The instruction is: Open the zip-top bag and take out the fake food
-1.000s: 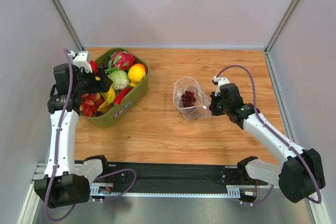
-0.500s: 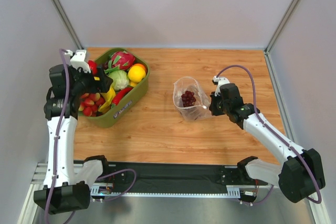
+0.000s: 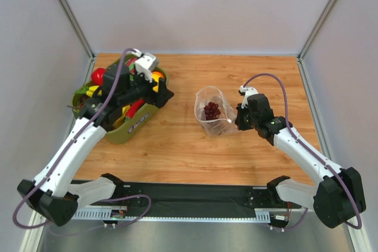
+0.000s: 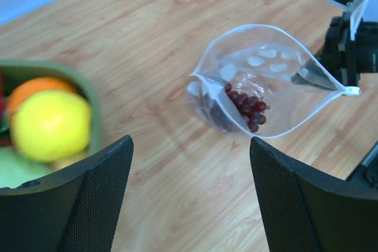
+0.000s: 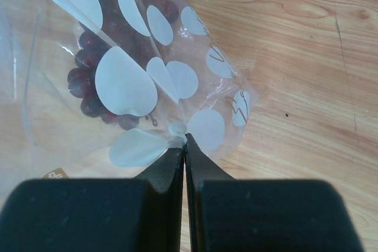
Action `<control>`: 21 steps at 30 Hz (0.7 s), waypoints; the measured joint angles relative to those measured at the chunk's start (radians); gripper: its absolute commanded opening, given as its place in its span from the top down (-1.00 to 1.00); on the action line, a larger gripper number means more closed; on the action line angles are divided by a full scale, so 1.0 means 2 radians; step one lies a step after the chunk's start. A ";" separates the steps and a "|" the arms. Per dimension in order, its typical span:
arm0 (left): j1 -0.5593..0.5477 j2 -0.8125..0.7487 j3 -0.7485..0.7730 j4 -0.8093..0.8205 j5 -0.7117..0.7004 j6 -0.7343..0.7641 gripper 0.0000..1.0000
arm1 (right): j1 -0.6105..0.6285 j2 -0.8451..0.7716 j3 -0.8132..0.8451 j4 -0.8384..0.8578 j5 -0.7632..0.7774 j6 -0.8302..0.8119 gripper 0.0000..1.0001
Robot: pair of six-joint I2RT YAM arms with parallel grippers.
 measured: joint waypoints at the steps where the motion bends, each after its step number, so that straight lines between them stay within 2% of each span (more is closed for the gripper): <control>1: -0.025 0.016 0.001 0.009 -0.005 -0.004 -0.67 | 0.000 0.000 0.000 -0.001 0.000 0.000 0.99; 9: -0.128 0.150 0.010 0.068 -0.010 -0.027 -0.43 | 0.000 -0.005 0.000 -0.011 0.000 0.002 0.99; 15: -0.158 0.231 0.031 0.097 -0.001 -0.034 -0.30 | 0.000 -0.006 0.000 -0.012 0.000 0.002 0.99; 21: -0.173 0.273 0.054 0.122 0.014 -0.035 -0.29 | 0.000 -0.006 0.000 -0.012 -0.003 0.002 0.99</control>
